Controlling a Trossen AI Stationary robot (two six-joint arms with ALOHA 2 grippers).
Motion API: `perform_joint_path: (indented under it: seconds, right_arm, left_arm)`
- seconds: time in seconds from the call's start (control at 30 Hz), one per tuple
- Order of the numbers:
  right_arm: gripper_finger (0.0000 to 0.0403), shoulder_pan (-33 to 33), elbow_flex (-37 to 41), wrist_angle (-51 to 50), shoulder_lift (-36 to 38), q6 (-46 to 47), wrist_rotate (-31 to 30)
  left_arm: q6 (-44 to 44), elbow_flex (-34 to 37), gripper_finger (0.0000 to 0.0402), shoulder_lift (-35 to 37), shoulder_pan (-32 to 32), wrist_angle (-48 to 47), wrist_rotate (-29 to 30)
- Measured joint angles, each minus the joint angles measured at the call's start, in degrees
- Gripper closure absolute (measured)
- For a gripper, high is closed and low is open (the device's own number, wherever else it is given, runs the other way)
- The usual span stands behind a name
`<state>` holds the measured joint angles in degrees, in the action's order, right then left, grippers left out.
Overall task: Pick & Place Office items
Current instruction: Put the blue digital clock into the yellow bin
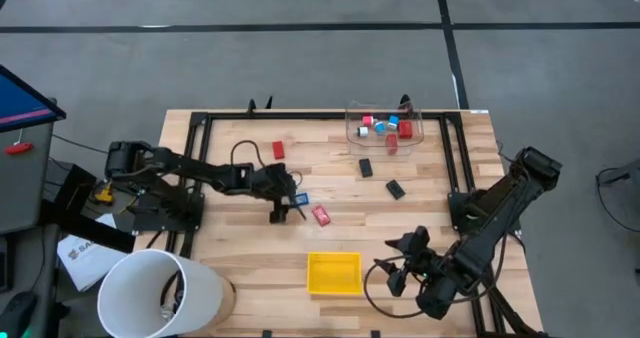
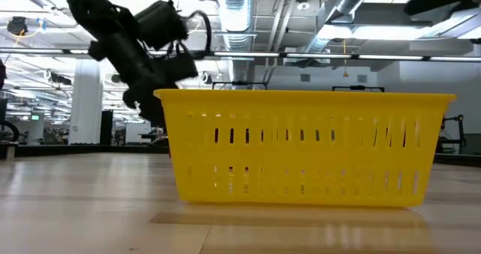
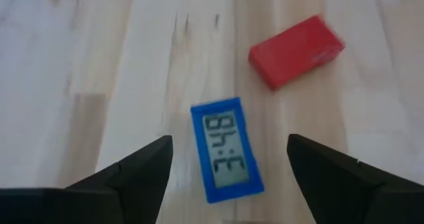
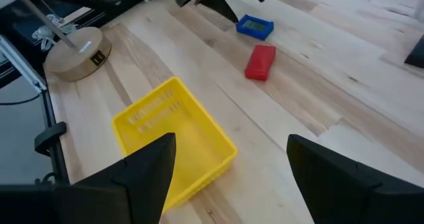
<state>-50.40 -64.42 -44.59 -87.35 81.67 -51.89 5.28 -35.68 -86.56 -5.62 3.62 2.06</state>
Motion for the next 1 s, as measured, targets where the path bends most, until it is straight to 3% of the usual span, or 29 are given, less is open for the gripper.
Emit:
perform_joint_path:
  seconds: [0.43,0.7,0.87,1.0]
  right_arm:
    - [0.0122,-3.07,0.01,-0.01,-0.02,1.36,-2.39]
    - [0.0122,-3.97,0.02,0.03,-0.02,1.52,-3.92]
    - [0.0122,-4.03,0.02,-0.10,-0.02,1.84,-3.92]
    - [0.0122,-4.03,0.01,-0.43,-0.04,1.97,-3.96]
  left_arm:
    - [-7.04,-0.11,0.0152,-9.69,-0.34,6.34,1.09]
    - [-10.31,-0.15,0.0260,-10.24,0.77,6.93,4.04]
    - [-8.63,0.08,0.0260,-10.15,0.83,9.64,3.54]
    - [-7.08,0.09,0.0260,-7.50,1.69,14.02,-0.66]
